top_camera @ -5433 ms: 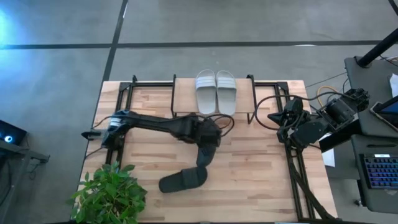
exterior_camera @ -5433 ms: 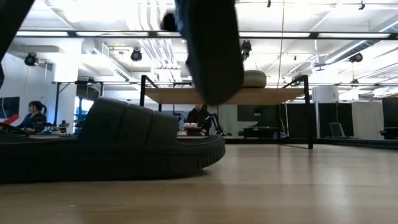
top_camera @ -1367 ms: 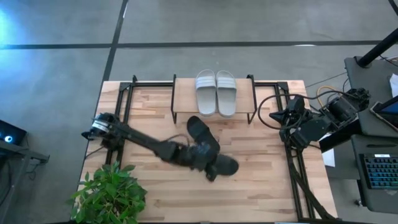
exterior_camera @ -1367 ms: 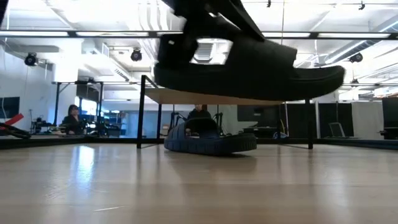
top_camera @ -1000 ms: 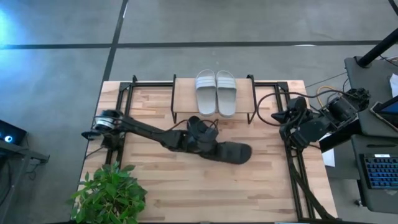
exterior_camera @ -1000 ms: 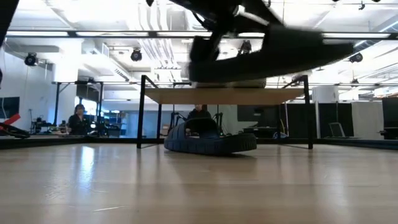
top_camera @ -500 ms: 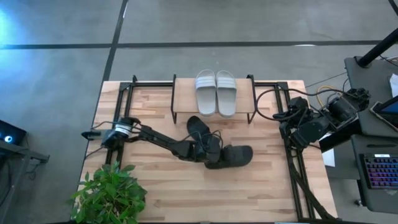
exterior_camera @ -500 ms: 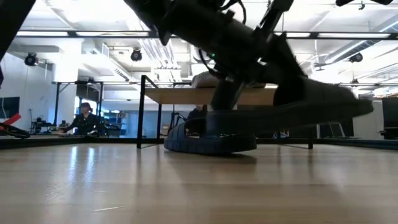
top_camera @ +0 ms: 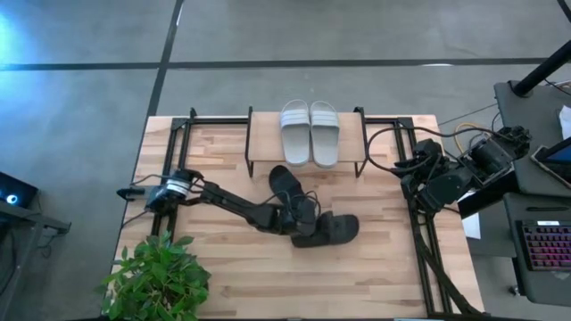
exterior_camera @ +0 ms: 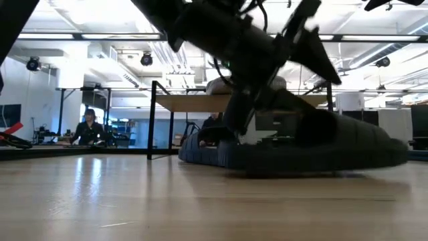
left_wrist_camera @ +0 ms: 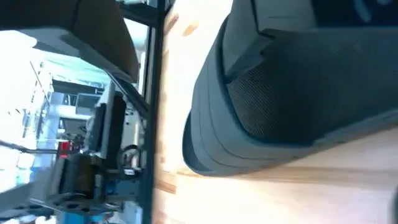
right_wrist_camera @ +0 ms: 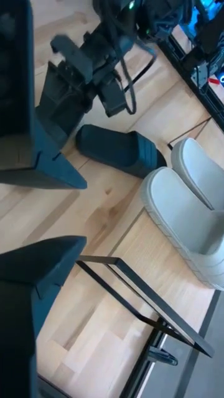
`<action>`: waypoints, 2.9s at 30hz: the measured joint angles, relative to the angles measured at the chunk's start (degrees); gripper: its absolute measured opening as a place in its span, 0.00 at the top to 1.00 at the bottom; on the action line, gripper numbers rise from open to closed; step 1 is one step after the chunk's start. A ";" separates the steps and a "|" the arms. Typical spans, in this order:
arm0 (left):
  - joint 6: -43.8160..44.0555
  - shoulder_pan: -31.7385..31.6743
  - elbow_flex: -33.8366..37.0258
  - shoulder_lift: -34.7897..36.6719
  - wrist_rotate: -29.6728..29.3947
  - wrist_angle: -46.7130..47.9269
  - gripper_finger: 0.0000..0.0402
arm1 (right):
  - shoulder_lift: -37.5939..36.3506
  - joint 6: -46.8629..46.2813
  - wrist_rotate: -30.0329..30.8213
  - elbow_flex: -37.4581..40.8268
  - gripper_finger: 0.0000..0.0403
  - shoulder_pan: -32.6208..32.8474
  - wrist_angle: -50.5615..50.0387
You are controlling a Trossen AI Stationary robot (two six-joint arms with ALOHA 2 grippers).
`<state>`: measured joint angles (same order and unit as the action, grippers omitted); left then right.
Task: Pick and place slides into the shelf
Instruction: Put the bottom black slide under the shelf
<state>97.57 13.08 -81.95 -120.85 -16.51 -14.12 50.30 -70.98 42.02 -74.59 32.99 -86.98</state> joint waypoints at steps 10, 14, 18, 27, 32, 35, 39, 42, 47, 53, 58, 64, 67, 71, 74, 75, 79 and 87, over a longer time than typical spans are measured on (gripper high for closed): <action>-14.82 0.86 0.00 8.64 6.74 1.67 0.43 | 0.50 -0.80 -5.71 0.03 0.62 0.01 0.10; -30.71 2.51 0.00 12.75 9.18 9.63 0.43 | 2.56 -0.79 -10.43 1.09 0.62 0.03 1.62; -50.62 5.25 0.04 15.82 9.70 22.63 0.43 | 6.11 1.49 -13.95 4.16 0.62 0.05 6.28; -43.92 5.75 1.59 20.77 6.62 34.34 0.43 | 13.31 5.02 -21.48 10.20 0.65 0.05 20.15; -45.89 5.64 2.66 21.75 3.92 43.57 0.43 | 15.22 3.50 -21.84 13.01 0.66 0.03 29.29; -46.87 5.62 5.22 21.41 5.15 49.12 0.43 | 16.20 2.76 -23.05 14.52 0.66 0.05 36.14; -48.84 5.49 9.30 21.94 5.79 49.21 0.44 | 18.39 0.52 -25.41 16.88 0.67 0.12 45.96; -50.22 4.92 11.71 22.02 5.75 49.26 0.47 | 21.15 -2.44 -26.29 18.07 0.68 0.38 50.61; -54.65 4.90 14.10 22.11 5.67 50.12 0.56 | 27.14 -8.45 -28.17 18.78 0.70 0.38 54.51; -60.29 4.75 17.54 22.01 5.23 49.37 0.64 | 35.79 -13.68 -31.63 16.92 0.73 0.40 59.65; -64.42 4.39 20.59 21.98 5.25 42.45 0.68 | 42.30 -14.67 -31.74 12.25 0.75 0.38 59.37; -66.91 4.11 24.69 21.90 5.67 27.07 0.69 | 48.90 -14.67 -31.71 6.42 0.76 0.09 58.25; -66.89 4.13 25.75 21.17 7.74 20.26 0.69 | 50.28 -15.87 -31.46 3.79 0.76 0.05 54.39; -66.52 4.39 26.92 18.99 12.91 12.91 0.69 | 50.69 -19.69 -30.91 1.03 0.76 0.11 44.13; -66.50 4.91 26.66 17.02 17.05 7.12 0.69 | 49.94 -22.16 -30.91 0.53 0.76 0.35 39.46; -66.50 5.11 26.30 16.60 18.33 6.31 0.69 | 49.64 -22.79 -30.94 0.51 0.76 0.47 38.73; -66.66 5.69 25.39 16.24 27.45 1.09 0.69 | 49.00 -24.81 -30.74 -0.07 0.76 1.01 36.25; -69.94 5.75 25.57 18.09 29.69 2.89 0.69 | 48.90 -24.78 -30.16 -0.37 0.76 1.01 35.52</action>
<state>27.63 18.83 -56.38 -102.76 13.18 -11.23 99.20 -95.76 11.86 -74.96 34.00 -51.46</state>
